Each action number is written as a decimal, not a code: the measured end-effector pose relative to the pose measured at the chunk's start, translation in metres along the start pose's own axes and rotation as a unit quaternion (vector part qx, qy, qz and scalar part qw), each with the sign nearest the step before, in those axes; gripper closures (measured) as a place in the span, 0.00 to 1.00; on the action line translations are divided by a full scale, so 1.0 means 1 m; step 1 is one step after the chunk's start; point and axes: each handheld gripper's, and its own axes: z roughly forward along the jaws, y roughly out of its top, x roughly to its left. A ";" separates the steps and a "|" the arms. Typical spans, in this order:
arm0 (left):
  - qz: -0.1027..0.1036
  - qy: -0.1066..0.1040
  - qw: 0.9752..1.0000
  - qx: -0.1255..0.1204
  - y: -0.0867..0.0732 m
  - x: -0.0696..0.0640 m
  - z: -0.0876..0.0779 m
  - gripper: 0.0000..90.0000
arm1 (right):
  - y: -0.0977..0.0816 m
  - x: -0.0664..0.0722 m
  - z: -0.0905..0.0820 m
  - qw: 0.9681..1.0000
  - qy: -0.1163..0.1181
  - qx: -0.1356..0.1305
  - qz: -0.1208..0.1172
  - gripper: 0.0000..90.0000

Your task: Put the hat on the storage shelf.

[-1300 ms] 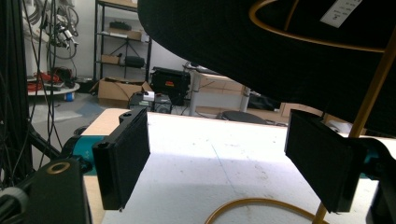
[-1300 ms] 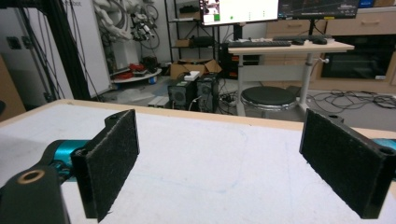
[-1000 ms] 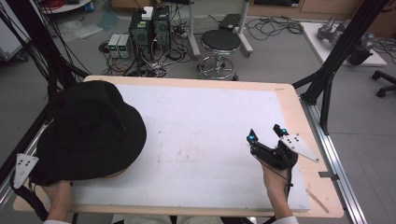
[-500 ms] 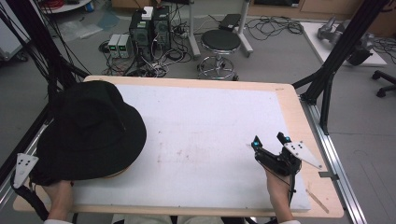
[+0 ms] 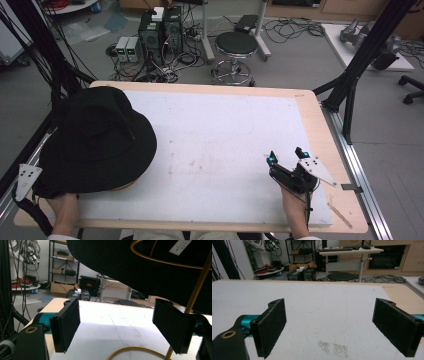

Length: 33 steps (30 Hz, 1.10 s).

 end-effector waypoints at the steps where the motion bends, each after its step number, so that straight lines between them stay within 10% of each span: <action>1: 0.000 0.000 1.000 0.000 0.000 0.000 0.000 0.25 | 0.000 0.000 0.000 1.000 0.000 0.000 0.000 0.12; 33: 0.001 0.000 1.000 0.001 0.000 0.000 0.000 0.25 | -0.011 -0.013 0.000 0.998 -0.038 -0.017 0.037 0.12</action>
